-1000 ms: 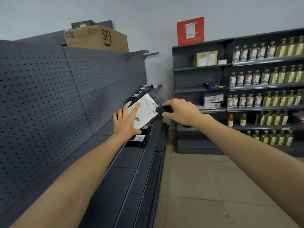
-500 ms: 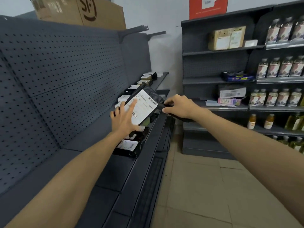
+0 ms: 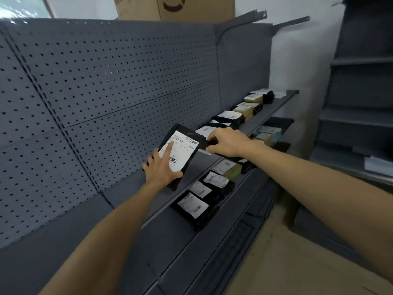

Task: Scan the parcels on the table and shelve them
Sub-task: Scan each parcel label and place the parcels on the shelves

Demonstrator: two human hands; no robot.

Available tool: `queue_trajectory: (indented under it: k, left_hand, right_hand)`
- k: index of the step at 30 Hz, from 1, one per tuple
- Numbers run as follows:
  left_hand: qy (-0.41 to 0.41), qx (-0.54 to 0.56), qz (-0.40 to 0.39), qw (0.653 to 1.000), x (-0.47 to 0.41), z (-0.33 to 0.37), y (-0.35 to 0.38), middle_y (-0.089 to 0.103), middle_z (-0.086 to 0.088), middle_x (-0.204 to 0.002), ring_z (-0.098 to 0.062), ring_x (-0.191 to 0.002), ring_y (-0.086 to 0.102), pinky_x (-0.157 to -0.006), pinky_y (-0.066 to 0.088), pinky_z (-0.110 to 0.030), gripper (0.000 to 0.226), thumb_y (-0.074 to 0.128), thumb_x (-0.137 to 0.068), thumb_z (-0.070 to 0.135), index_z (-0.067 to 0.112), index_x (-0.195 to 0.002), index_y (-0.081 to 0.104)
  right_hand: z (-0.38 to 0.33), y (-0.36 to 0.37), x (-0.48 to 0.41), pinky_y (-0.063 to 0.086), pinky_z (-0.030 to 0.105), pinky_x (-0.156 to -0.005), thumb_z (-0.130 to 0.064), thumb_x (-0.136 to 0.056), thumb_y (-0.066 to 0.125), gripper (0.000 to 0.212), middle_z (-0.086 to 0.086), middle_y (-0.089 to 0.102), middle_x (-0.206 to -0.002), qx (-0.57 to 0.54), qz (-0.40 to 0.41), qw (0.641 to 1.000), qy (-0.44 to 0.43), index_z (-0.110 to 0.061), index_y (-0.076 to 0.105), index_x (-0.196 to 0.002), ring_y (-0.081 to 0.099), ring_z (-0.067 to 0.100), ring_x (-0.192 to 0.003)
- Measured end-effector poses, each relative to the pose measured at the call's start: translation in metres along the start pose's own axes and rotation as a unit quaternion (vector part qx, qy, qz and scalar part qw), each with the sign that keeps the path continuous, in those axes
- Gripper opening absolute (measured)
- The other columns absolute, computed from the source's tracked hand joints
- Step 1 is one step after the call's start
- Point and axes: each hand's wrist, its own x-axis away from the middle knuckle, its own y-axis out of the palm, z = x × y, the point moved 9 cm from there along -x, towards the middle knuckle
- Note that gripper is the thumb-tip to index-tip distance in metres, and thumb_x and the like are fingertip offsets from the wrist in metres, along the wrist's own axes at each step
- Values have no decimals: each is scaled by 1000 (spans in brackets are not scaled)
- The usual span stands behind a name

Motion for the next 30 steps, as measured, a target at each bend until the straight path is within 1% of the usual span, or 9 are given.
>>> queue_trajectory:
  k: [3,5,8,12,17,21,25,27,30]
  left_hand:
    - [-36,-15,-2,999,-42,-9,11,21,-15,-154,-40,-133,32,-108,26,-54,116,75,-70,60,47,-153,-6]
    - [-48,-15,-1,999,-74,-4,16,24,-15,-152,-39,-132,33,-108,26,-55,115,74,-70,61,46,-153,-5]
    - [-48,-18,0,999,-116,11,26,21,-13,-154,-39,-135,30,-111,23,-55,114,73,-70,61,46,-153,-4]
    - [-75,-37,-4,996,-151,20,47,24,-13,-153,-38,-135,31,-111,24,-56,112,70,-71,63,46,-153,-4]
    - [-152,-43,-29,987,-159,12,73,28,-15,-149,-39,-134,32,-110,26,-56,109,72,-71,64,46,-153,2]
    - [-241,-48,-45,968,-149,4,93,34,-14,-143,-39,-130,36,-109,27,-57,100,71,-72,64,44,-152,13]
    - [-317,-10,-81,945,-146,30,119,34,-14,-144,-41,-131,35,-108,27,-56,87,69,-76,62,43,-148,25]
    - [-361,23,-80,929,-149,47,128,34,-14,-145,-42,-132,35,-108,27,-54,83,68,-78,62,41,-147,27]
    - [-401,59,-80,911,-154,72,138,34,-15,-148,-42,-133,36,-109,27,-53,82,64,-79,69,38,-147,30]
  right_hand:
    - [9,15,-53,48,40,-89,-45,-93,62,49,4,59,-134,8,-19,999,-29,-21,58,-135,55,29,-120]
    - [23,17,-87,50,40,-85,-43,-92,63,46,6,62,-126,6,-22,999,-35,-21,60,-132,58,31,-115]
    - [48,13,-136,52,42,-87,-44,-91,63,42,6,65,-120,-4,-25,999,-42,-24,64,-127,60,33,-111]
    - [77,13,-186,45,36,-79,-45,-90,64,44,4,65,-120,-14,-28,998,-63,-26,63,-130,60,31,-110]
    - [104,39,-233,51,42,-92,-45,-88,64,45,5,65,-127,-40,-70,992,-99,-26,63,-129,60,31,-114]
    - [112,63,-261,47,39,-90,-45,-89,64,50,6,61,-131,-40,-96,982,-158,-26,60,-134,58,31,-117]
    - [127,81,-274,50,41,-93,-42,-90,66,51,5,60,-135,-49,-137,966,-215,-24,58,-137,58,30,-118]
    - [142,84,-278,50,39,-90,-40,-91,66,49,6,61,-133,-52,-145,960,-233,-23,59,-136,60,30,-115]
    - [165,87,-281,52,39,-88,-36,-90,66,41,7,67,-121,-48,-159,952,-257,-22,65,-128,62,29,-107]
